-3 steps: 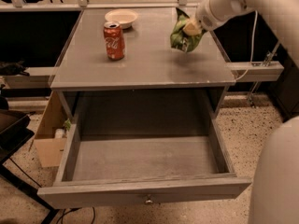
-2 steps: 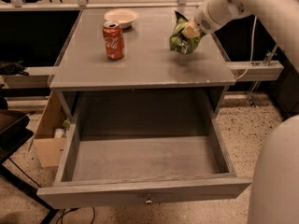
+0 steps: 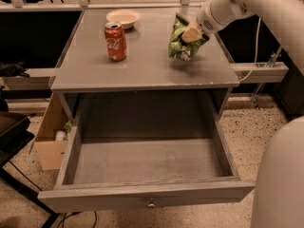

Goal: Pick green jalapeno chip bag from top drawer and place on counter

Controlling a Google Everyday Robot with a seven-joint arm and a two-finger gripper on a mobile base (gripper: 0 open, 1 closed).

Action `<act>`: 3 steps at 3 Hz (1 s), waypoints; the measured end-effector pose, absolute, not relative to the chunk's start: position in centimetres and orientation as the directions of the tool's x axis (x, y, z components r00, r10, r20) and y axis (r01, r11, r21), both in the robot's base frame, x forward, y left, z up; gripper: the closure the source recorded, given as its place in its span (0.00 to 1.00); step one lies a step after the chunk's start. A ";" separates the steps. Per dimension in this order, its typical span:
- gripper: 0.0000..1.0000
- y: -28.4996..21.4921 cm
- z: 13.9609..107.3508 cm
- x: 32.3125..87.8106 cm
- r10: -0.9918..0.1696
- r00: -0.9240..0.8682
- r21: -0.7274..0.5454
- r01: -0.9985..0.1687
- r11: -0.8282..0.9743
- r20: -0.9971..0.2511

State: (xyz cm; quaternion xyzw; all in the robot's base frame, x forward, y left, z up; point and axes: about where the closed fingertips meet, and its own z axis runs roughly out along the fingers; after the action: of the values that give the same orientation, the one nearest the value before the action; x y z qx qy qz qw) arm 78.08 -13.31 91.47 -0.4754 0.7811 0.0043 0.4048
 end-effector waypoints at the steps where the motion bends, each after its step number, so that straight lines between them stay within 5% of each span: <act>1: 0.01 -13.3 91.5 78.1 -0.739 -0.220 -0.378 -0.746 0.548 -0.636; 3: 0.00 -13.1 93.2 78.9 -0.753 -0.226 -0.402 -0.732 0.550 -0.618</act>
Offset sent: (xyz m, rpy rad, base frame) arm 0.0054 0.0044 0.0172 -0.0137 -0.0074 0.0047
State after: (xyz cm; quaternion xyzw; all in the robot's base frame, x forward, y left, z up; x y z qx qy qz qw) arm 78.85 -13.09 93.17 -0.4744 0.7827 -0.0129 0.4027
